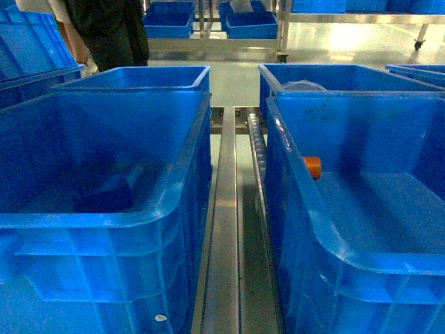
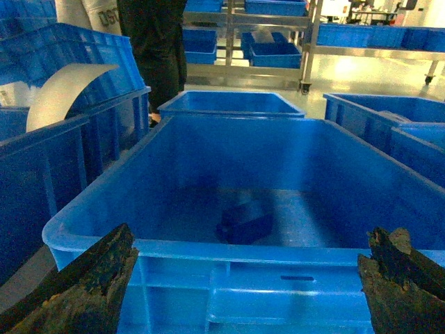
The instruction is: Sort blue parts and orange caps into right shelf containers
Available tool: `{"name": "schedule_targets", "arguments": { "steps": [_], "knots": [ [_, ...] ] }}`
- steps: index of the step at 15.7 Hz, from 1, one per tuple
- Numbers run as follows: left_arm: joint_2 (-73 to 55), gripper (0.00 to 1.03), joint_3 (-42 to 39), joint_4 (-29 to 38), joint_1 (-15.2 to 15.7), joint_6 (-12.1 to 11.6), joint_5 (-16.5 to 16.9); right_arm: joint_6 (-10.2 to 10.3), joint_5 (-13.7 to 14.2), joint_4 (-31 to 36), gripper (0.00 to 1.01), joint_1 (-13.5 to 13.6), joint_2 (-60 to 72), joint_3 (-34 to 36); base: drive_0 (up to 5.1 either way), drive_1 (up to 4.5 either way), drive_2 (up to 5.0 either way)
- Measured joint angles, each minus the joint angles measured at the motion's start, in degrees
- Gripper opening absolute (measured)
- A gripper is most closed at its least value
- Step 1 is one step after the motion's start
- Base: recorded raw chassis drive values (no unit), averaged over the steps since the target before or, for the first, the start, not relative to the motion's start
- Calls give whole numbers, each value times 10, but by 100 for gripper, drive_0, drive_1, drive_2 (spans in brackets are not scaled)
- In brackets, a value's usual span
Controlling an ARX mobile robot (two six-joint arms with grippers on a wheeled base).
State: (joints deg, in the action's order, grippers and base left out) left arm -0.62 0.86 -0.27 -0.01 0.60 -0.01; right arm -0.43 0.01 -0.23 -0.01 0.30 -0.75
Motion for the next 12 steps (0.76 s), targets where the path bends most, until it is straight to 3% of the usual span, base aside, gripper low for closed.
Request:
{"name": "schedule_targets", "arguments": {
  "steps": [12],
  "knots": [
    [0, 98, 0, 0, 0, 0, 0, 0, 0, 0, 98, 0, 0, 0, 0, 0, 0]
  ]
}}
